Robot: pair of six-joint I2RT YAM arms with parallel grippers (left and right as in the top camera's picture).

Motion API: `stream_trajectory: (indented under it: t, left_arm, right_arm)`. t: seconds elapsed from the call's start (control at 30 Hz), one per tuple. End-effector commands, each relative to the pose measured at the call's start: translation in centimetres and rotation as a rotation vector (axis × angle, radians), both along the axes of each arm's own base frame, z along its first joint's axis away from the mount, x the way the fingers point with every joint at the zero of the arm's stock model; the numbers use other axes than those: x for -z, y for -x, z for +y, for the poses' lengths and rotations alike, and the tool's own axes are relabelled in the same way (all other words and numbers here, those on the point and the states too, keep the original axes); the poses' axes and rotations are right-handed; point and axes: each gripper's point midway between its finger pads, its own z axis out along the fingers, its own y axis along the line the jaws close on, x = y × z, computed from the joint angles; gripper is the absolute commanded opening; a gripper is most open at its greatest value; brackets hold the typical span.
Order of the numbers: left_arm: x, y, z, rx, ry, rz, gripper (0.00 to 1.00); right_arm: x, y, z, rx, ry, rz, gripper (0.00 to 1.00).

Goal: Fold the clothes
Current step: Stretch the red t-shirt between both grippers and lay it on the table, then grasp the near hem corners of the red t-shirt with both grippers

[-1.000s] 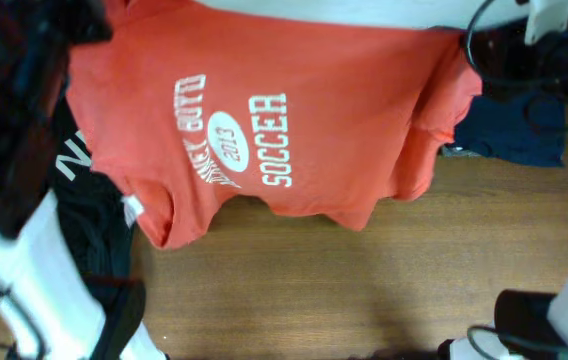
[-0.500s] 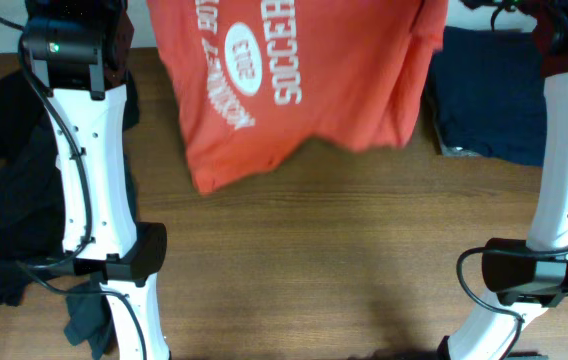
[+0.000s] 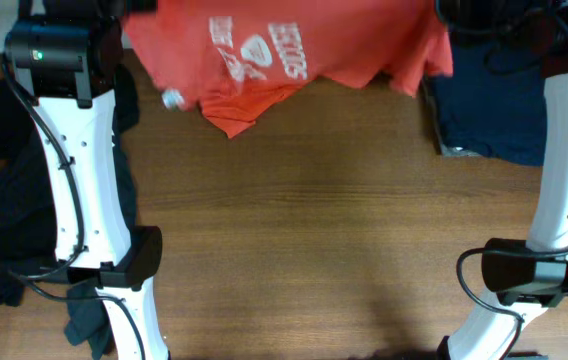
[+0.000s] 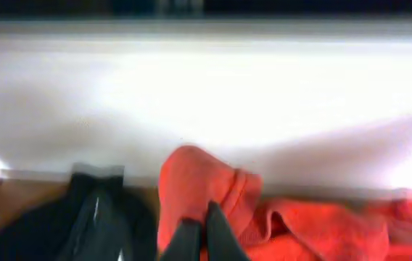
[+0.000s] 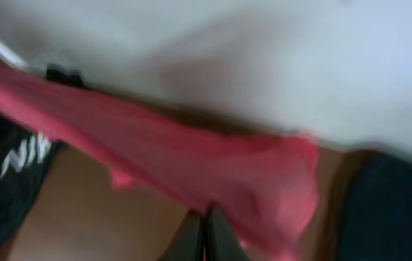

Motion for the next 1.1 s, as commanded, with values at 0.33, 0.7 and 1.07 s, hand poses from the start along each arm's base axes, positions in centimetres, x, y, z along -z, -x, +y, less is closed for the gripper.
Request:
stream_trajectory:
  t: [0.33, 0.7, 1.07]
  left_arm:
    - [9.3, 6.7, -3.1, 0.156, 0.107, 0.480, 0.01]
    - [14.4, 12.1, -0.5, -0.027, 0.065, 0.735, 0.01]
    - [17.6, 16.5, 0.3, -0.076, 0.064, 0.845, 0.01]
  right_arm:
    - [5.6, 6.1, 0.5, -0.031, 0.009, 0.359, 0.04]
    - [7.4, 8.2, -0.6, 0.050, 0.079, 0.484, 0.04]
    - [15.2, 11.4, 3.3, -0.061, 0.133, 0.724, 0.04]
